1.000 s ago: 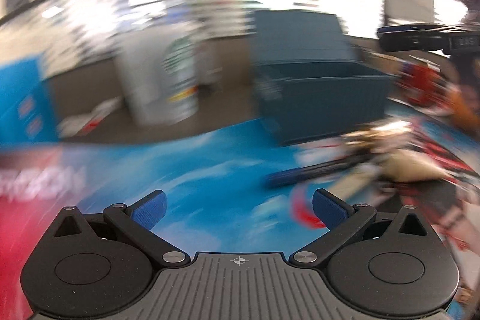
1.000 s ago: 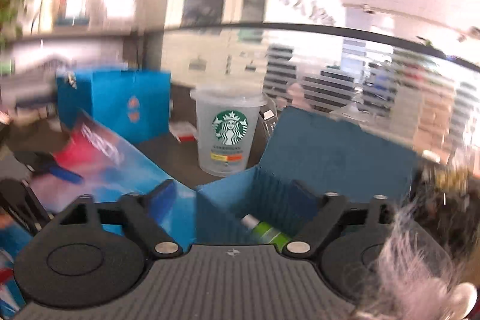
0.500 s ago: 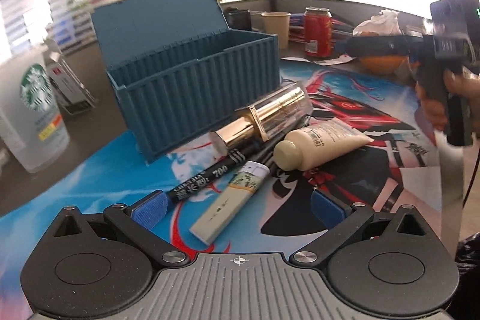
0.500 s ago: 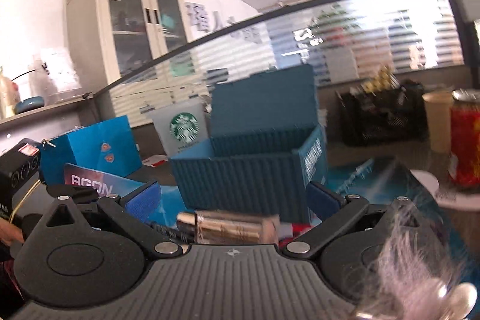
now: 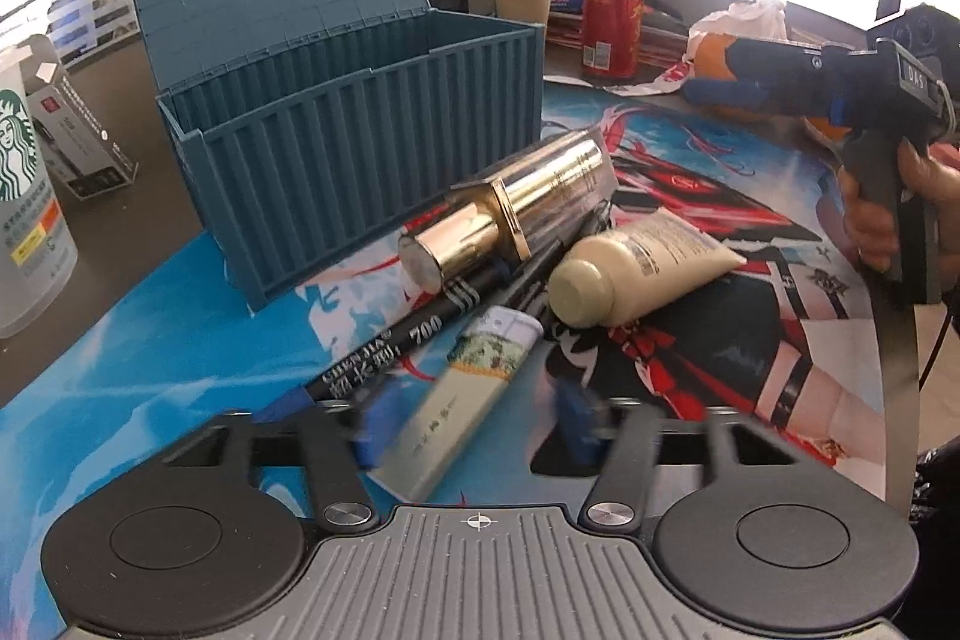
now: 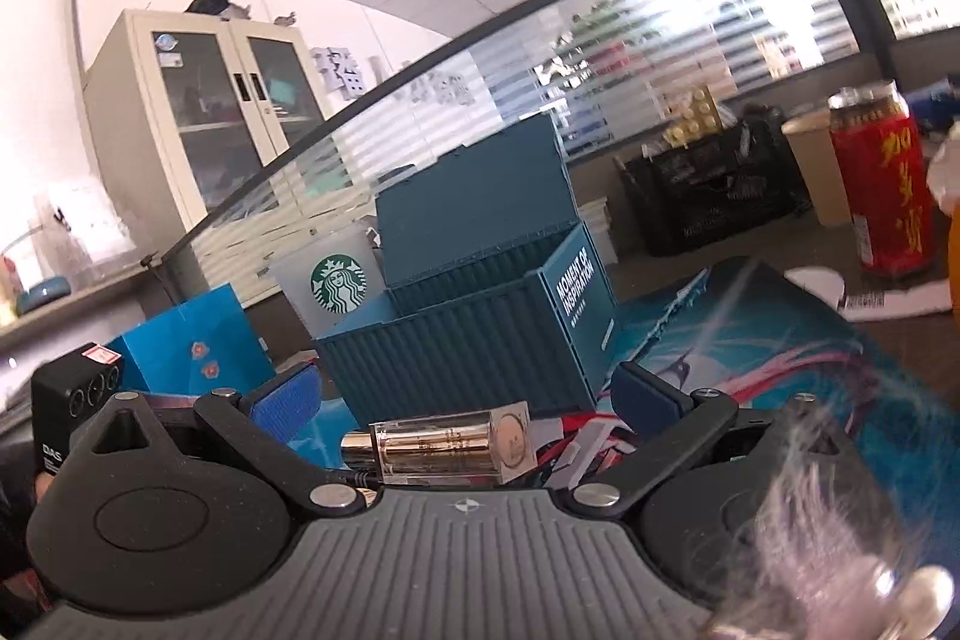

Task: Organize rigid objects
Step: 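Grasp the white-and-green lighter-shaped tube with the left tool, then lower the held tube into the teal box and open the left tool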

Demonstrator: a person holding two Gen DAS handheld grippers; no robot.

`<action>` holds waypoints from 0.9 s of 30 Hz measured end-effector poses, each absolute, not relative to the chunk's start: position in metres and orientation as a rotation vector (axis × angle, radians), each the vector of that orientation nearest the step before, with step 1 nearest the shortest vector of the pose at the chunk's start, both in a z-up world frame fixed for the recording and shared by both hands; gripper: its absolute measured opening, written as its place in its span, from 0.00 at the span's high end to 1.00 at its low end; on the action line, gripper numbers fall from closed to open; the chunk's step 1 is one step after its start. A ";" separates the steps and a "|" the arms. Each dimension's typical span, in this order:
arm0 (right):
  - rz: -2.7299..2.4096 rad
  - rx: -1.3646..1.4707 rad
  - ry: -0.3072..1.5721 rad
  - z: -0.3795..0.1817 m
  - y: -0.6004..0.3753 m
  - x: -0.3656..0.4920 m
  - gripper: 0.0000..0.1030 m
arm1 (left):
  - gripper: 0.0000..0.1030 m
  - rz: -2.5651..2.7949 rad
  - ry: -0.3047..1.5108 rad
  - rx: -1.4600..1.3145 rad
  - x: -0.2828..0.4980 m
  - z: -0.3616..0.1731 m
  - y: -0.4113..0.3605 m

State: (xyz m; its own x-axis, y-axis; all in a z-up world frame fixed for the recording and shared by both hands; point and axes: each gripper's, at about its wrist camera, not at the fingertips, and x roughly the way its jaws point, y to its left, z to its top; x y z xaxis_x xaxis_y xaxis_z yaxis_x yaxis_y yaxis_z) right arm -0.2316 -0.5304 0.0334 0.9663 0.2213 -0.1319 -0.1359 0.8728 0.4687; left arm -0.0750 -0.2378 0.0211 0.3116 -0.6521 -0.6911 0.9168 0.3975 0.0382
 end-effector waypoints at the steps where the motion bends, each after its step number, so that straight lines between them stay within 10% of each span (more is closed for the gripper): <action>1: 0.191 0.500 0.192 0.031 -0.532 -0.230 0.00 | 0.70 -1.084 0.658 0.473 -0.073 0.022 -0.239; 27: 0.204 0.642 0.243 0.020 -0.545 -0.225 0.00 | 0.80 -1.120 0.574 0.446 -0.085 0.079 -0.232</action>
